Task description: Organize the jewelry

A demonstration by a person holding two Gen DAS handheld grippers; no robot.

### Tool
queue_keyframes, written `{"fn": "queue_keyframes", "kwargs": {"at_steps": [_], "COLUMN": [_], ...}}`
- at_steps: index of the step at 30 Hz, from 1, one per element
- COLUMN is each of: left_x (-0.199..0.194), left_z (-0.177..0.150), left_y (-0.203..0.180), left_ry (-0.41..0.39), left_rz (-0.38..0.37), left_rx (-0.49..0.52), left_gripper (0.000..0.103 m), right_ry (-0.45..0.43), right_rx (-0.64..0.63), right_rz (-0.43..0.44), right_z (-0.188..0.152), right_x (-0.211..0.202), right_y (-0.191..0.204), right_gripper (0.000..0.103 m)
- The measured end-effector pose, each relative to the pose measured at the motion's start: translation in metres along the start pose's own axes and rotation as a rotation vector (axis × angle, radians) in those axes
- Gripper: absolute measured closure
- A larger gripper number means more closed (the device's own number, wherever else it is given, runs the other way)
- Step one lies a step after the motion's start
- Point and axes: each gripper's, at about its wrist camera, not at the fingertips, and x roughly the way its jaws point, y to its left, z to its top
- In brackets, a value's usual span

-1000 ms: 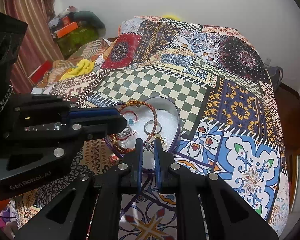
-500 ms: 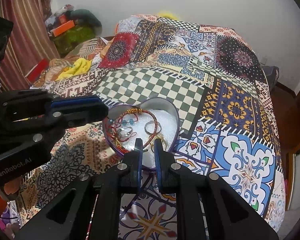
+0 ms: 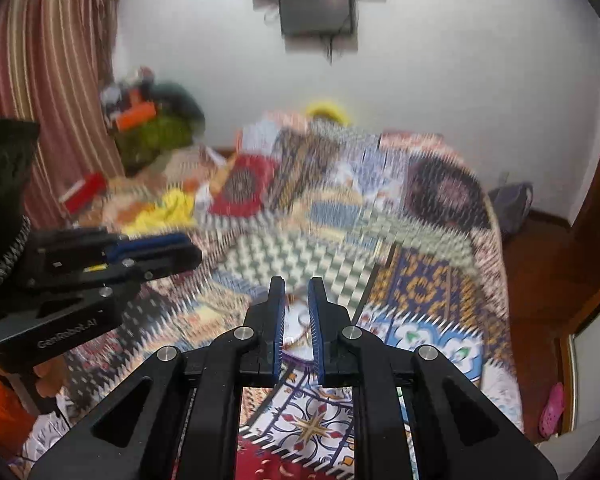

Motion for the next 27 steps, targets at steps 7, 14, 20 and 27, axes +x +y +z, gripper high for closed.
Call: {"fn": "queue_keyframes", "kwargs": {"at_steps": [7, 14, 20, 27], "left_x": [-0.091, -0.158, -0.175, -0.177], "left_z": [0.012, 0.000, -0.015, -0.024], "left_y": [-0.029, -0.054, -0.055, -0.051], "left_ry": [-0.236, -0.426, -0.471, -0.443], "left_rz": [0.042, 0.145, 0.191, 0.205], "left_rx": [0.040, 0.063, 0.025, 0.004], "left_gripper": [0.064, 0.031, 0.008, 0.008], "right_ry": [-0.240, -0.452, -0.532, -0.529], "right_rx": [0.013, 0.010, 0.017, 0.041], "right_rz": [-0.038, -0.117, -0.193, -0.248], "right_z": [0.010, -0.001, -0.011, -0.016], "right_x": [-0.087, -0.153, -0.172, -0.170], "right_y": [0.022, 0.049, 0.068, 0.072], "right_gripper": [0.092, 0.048, 0.024, 0.003]}}
